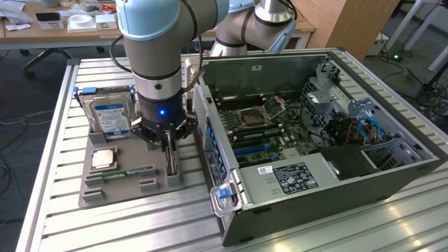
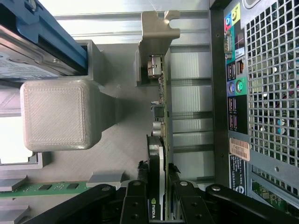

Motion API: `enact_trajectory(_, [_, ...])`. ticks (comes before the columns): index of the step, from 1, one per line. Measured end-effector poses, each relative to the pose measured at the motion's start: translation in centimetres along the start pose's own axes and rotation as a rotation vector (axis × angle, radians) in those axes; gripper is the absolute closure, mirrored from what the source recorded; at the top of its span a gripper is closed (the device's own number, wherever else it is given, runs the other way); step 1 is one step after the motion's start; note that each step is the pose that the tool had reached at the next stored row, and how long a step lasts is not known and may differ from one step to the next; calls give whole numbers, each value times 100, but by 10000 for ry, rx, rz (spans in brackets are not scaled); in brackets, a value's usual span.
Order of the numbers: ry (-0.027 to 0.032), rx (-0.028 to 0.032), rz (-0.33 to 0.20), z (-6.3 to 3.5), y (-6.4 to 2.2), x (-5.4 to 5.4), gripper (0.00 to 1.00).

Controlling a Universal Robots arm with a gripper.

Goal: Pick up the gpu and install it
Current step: 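Pick up the gpu and move the gpu toward the slot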

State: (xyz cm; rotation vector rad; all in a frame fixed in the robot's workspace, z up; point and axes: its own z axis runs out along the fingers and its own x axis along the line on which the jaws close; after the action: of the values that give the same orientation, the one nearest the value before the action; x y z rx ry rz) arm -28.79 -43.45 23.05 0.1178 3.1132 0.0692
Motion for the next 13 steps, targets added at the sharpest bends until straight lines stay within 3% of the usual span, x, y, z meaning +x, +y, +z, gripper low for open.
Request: enact_trajectory(13, [11,-9,-278,0,1,-2,73])
